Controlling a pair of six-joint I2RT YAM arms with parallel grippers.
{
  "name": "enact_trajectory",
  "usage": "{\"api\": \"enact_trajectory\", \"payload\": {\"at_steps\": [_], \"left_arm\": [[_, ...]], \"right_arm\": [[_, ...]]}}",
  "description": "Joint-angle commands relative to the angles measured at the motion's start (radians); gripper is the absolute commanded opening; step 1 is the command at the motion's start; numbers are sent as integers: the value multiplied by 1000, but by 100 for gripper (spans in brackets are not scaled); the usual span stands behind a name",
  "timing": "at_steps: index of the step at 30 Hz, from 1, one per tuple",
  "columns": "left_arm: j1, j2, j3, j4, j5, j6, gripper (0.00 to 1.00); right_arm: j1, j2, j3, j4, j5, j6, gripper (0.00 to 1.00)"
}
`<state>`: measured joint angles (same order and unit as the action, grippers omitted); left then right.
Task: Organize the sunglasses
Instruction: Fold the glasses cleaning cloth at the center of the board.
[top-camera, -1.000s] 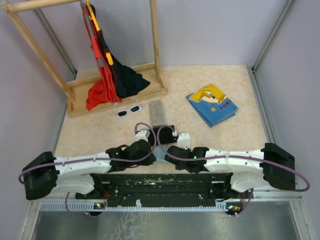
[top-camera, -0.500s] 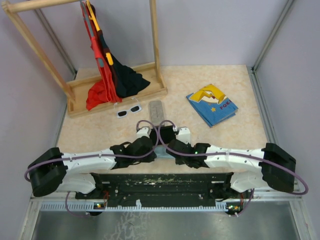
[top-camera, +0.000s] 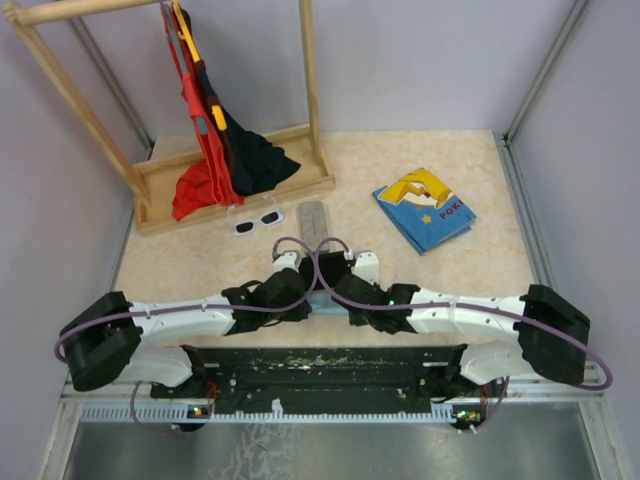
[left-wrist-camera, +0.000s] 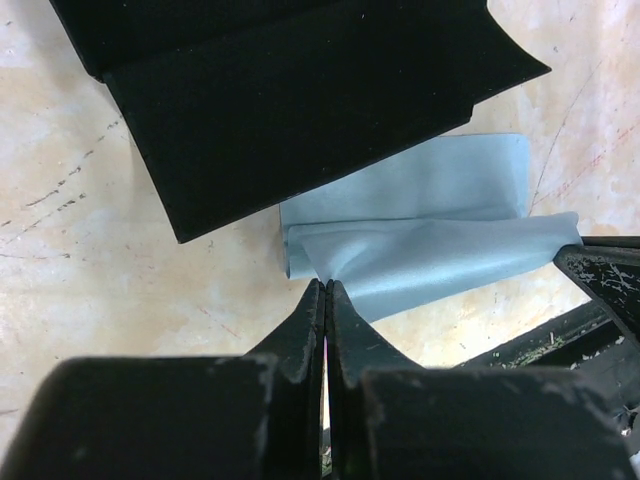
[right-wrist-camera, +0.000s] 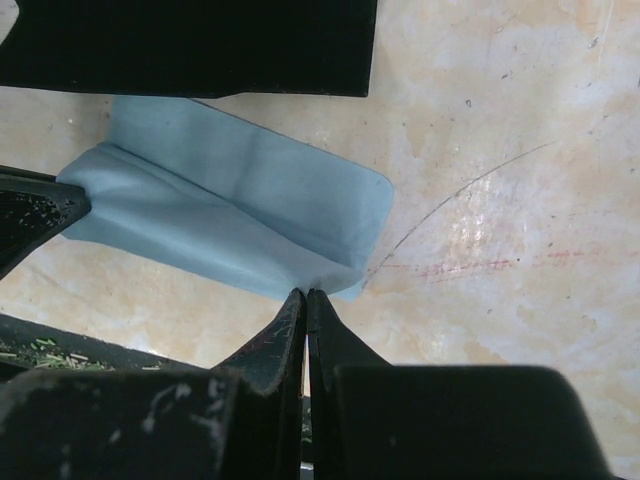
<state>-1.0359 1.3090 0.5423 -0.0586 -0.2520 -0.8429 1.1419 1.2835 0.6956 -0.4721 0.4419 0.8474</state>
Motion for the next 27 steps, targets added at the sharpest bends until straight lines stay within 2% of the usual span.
{"api": "enact_trajectory", "payload": {"at_steps": [1, 14, 19, 23, 27], "left_arm": [[8, -34, 26, 34, 9, 36, 1], [23, -90, 60, 20, 9, 62, 1], [22, -140, 87, -31, 52, 66, 1], [-2, -191, 101, -70, 69, 59, 1], [-74, -248, 115, -140, 4, 3, 1]], "right_arm": [[-7, -62, 24, 40, 25, -24, 0], [-7, -133, 61, 12, 69, -53, 0], [-1, -180, 78, -33, 61, -58, 0], [68, -195, 127, -112, 90, -36, 0], [153, -189, 185, -202, 142, 33, 0]]}}
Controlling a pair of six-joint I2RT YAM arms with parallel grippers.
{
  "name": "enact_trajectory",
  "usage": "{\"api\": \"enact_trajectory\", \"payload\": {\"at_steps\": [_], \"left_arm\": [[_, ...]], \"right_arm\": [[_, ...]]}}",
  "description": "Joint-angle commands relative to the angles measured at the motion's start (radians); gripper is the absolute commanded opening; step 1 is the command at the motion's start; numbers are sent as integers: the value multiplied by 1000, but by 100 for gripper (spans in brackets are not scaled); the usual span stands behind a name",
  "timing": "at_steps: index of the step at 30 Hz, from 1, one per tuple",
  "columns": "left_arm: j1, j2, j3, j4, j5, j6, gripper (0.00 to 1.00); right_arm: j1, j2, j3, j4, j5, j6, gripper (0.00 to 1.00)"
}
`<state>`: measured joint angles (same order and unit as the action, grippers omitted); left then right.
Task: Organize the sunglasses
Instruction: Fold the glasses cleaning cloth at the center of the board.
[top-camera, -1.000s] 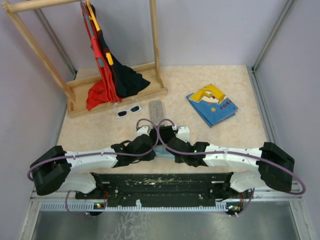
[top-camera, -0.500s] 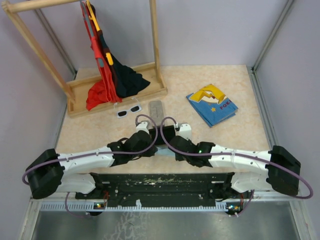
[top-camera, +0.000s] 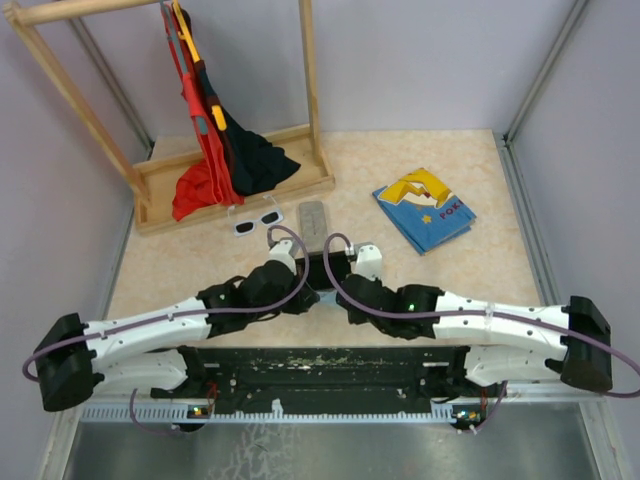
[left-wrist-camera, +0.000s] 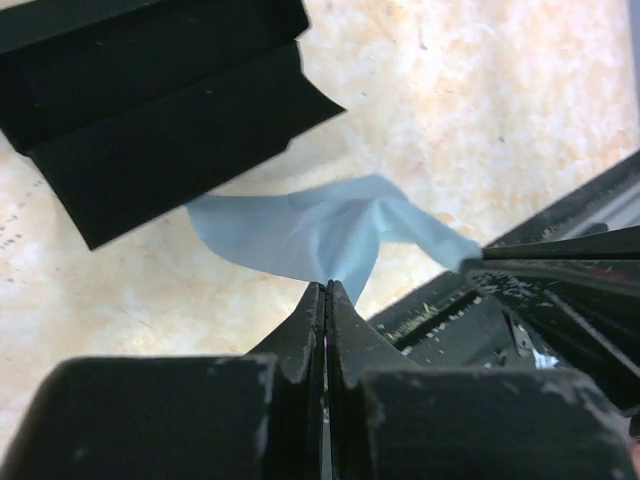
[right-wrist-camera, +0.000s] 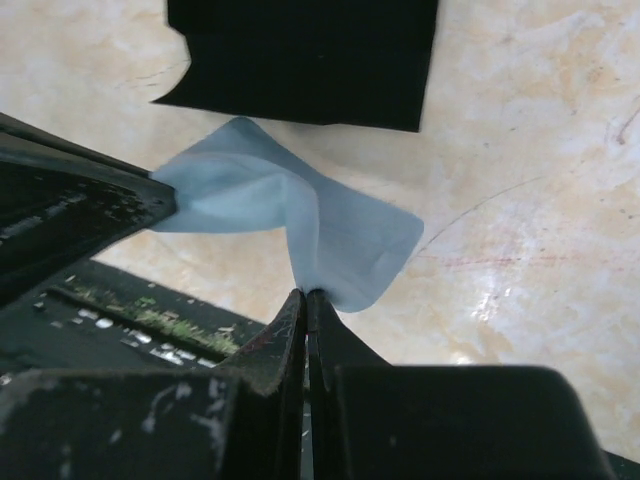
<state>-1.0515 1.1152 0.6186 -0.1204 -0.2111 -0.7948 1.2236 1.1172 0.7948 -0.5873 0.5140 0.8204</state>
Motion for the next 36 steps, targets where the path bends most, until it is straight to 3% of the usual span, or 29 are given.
{"api": "enact_trajectory", "payload": {"at_steps": [1, 10, 17, 27, 36], "left_arm": [[-79, -69, 41, -97, -58, -64, 1], [-220, -158, 21, -222, -152, -210, 1], [-259, -147, -2, -245, -189, -281, 1], [-231, -80, -18, -164, -280, -239, 1], [-88, 5, -40, -9, -180, -118, 1]], "right_arm": [[86, -24, 92, -102, 72, 76, 0], [236, -35, 131, -234, 100, 224, 0], [251, -82, 78, -217, 79, 282, 0], [93, -54, 32, -108, -11, 163, 0], [-51, -43, -24, 12, -51, 50, 0]]}}
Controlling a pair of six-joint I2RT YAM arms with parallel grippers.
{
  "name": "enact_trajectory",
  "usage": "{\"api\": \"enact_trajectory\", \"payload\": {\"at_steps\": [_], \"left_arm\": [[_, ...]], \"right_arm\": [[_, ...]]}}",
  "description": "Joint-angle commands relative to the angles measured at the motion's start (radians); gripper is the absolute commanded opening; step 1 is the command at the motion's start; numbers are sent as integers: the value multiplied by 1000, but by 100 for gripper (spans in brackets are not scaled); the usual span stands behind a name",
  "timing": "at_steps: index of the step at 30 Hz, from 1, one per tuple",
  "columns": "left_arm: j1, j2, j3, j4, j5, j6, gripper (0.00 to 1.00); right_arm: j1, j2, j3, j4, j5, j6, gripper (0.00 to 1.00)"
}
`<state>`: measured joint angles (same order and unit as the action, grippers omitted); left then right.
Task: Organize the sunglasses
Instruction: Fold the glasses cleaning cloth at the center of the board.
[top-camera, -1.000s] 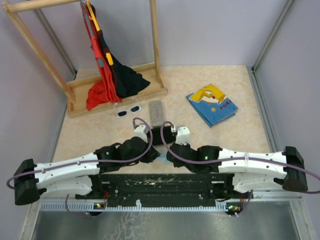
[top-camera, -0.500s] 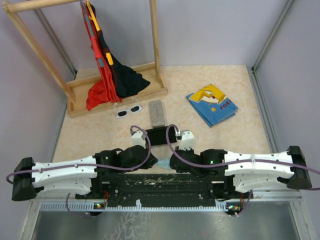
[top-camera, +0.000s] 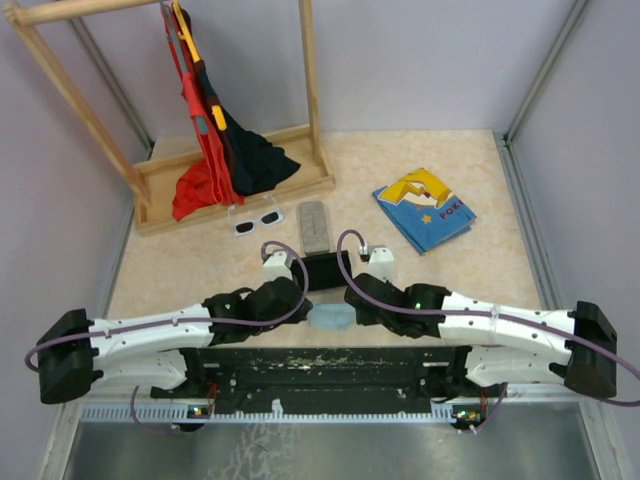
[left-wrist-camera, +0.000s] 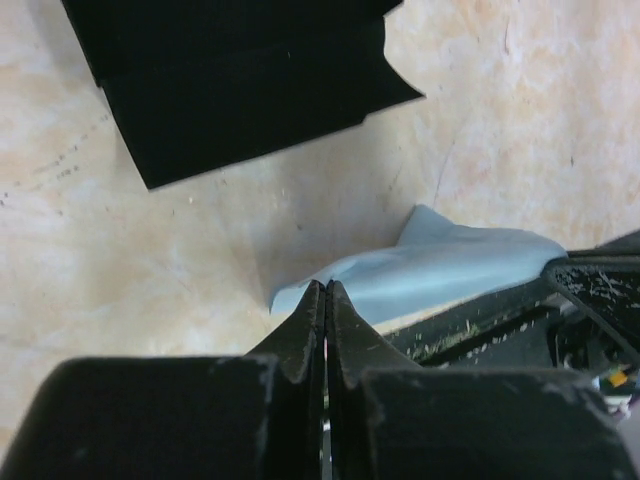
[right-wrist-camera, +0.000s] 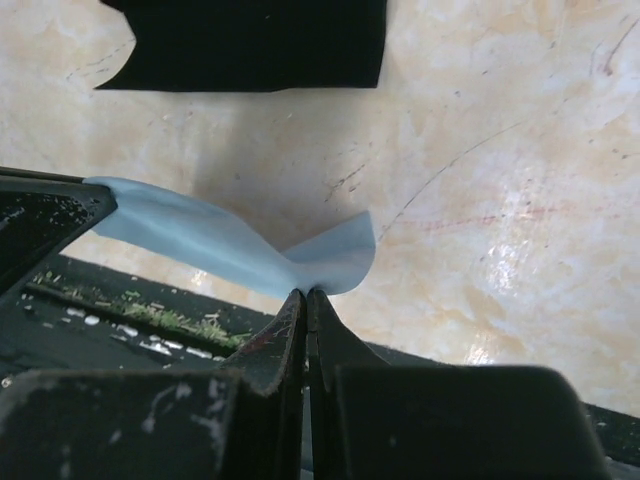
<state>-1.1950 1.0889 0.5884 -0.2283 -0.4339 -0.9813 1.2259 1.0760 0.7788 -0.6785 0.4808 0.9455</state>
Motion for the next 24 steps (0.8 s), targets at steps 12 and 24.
{"api": "enact_trajectory", "payload": {"at_steps": [12, 24], "left_arm": [[194, 148, 20, 227, 146, 205, 1], [216, 199, -13, 286, 203, 222, 1]], "right_arm": [[-236, 64, -42, 304, -126, -237, 0], [-287, 107, -104, 360, -194, -260, 0]]}}
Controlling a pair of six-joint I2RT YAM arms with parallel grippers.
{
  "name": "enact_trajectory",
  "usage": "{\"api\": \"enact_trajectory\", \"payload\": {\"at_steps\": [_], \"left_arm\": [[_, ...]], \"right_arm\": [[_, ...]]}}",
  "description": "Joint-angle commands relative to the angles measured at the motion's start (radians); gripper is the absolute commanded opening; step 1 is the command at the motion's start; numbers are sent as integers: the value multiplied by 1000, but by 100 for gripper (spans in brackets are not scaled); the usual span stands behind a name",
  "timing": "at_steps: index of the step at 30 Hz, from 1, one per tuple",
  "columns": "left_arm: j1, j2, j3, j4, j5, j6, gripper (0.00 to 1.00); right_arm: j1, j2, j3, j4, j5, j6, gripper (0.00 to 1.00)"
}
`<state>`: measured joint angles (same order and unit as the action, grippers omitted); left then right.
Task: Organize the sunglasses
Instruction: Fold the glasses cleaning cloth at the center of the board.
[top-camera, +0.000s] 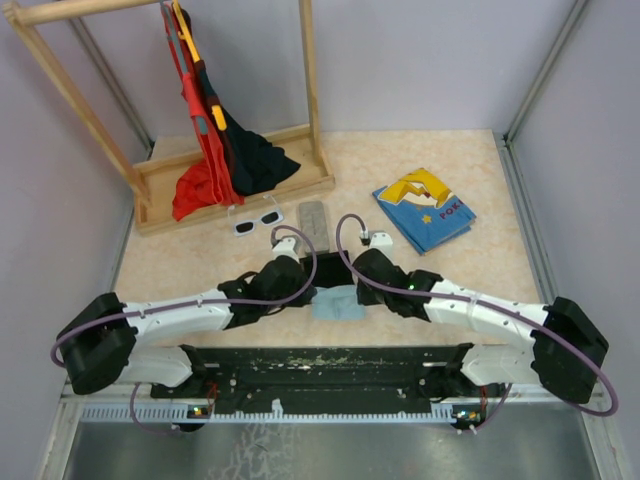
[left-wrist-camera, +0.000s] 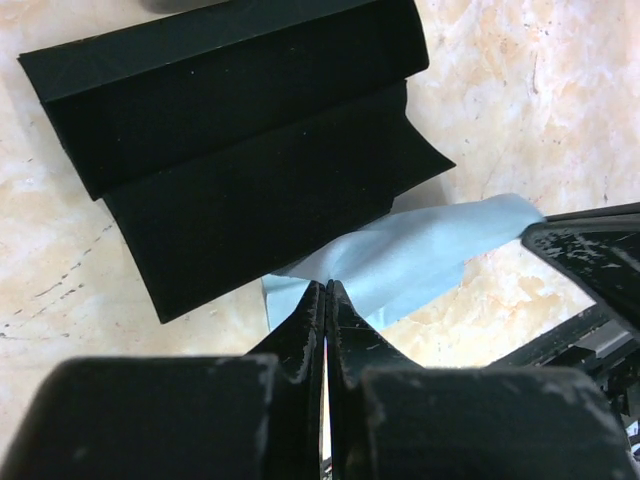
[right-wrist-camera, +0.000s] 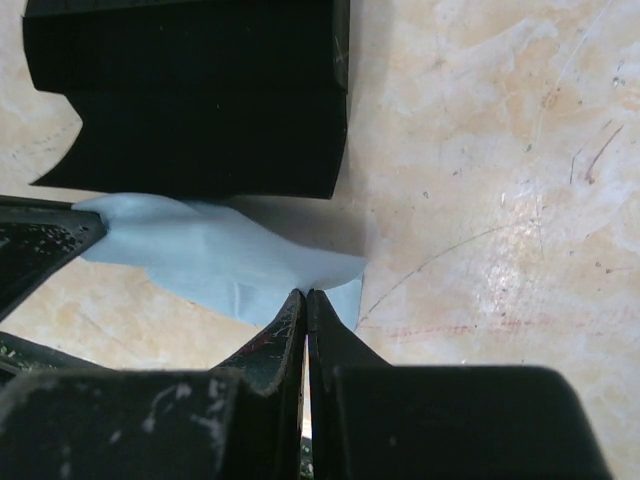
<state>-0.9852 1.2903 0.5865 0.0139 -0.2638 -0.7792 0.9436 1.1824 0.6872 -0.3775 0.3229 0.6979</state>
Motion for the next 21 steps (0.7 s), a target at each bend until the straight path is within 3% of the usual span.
{"api": "enact_trajectory", "payload": {"at_steps": [1, 21], "left_arm": [[6, -5, -15, 43, 46, 20, 1], [3, 11, -111, 102, 156, -16, 1]], "right_arm": [[-4, -1, -21, 64, -46, -10, 0], [-4, 28, -83, 81, -137, 10, 0]]}}
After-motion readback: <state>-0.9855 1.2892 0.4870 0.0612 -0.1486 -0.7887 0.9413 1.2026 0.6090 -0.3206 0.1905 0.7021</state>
